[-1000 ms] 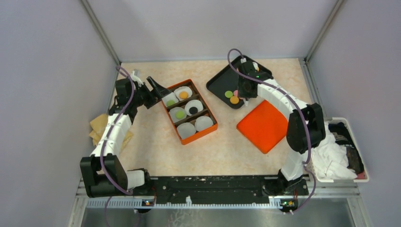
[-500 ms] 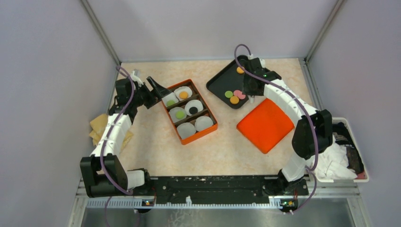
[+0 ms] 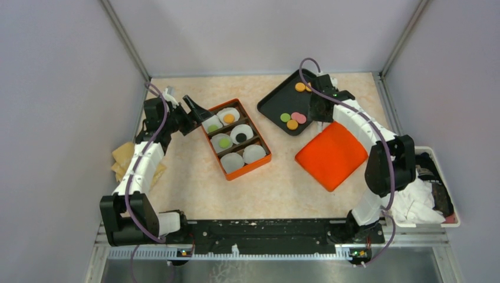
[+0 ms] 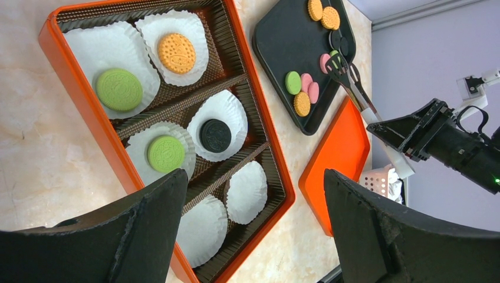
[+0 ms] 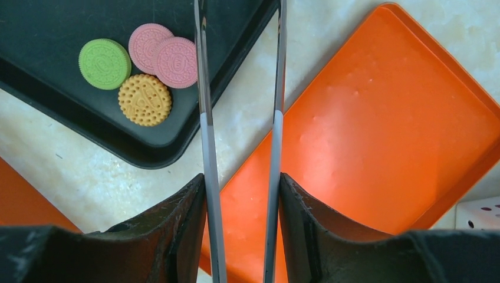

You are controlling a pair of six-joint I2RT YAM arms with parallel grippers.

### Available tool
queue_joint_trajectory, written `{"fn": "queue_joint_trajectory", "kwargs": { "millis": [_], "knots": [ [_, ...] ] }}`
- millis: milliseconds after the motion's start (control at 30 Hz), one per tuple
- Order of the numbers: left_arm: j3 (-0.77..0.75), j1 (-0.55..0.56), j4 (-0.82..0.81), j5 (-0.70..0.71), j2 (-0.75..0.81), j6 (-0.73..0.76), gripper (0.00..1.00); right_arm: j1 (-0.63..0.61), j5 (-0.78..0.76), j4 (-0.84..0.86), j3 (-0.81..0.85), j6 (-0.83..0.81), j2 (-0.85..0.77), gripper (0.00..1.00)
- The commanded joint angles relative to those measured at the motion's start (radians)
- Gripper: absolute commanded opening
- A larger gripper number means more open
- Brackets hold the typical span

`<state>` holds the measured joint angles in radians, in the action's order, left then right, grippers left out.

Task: Pack the cookies

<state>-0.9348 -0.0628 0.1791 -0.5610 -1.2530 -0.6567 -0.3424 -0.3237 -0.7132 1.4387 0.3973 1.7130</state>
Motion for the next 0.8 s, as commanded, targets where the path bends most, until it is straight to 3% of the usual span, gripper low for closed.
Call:
{"fn": "queue_joint_trajectory", "kwargs": {
  "millis": [0, 600, 700, 767],
  "knots": [
    [-0.021, 0.004, -0.042, -0.015, -0.004, -0.005, 0.92, 0.037, 0.051, 0.058, -0.008, 0.019, 0.015, 0.45],
    [-0.012, 0.004, -0.046, -0.014, -0.007, -0.005, 0.92, 0.054, 0.160, 0.070, 0.041, 0.030, 0.099, 0.44],
    [-0.009, 0.004, -0.049, -0.017, -0.008, -0.006, 0.92, 0.053, 0.156, 0.069, 0.038, 0.029, 0.095, 0.38],
    [-0.008, 0.004, -0.050, -0.020, -0.007, -0.008, 0.91, 0.052, 0.156, 0.069, 0.038, 0.026, 0.088, 0.28]
  ]
}}
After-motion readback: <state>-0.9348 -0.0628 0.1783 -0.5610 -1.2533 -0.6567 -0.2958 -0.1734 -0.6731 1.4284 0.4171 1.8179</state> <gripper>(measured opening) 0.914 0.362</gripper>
